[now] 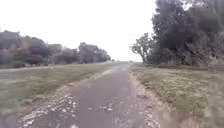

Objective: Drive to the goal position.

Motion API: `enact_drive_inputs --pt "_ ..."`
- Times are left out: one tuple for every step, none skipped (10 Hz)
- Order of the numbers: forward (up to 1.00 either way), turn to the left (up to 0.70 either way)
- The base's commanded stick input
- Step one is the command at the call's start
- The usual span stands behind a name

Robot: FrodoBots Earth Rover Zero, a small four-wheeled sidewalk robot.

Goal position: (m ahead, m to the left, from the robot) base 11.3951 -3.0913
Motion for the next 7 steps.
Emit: enact_drive_inputs --pt "0.6 -0.09" --pt "0.6 -0.14" --pt "0.6 -0.14" --pt "0.6 0.01" --pt "0.6 0.01" --pt "0.6 0.01" --pt "0.6 0.01"
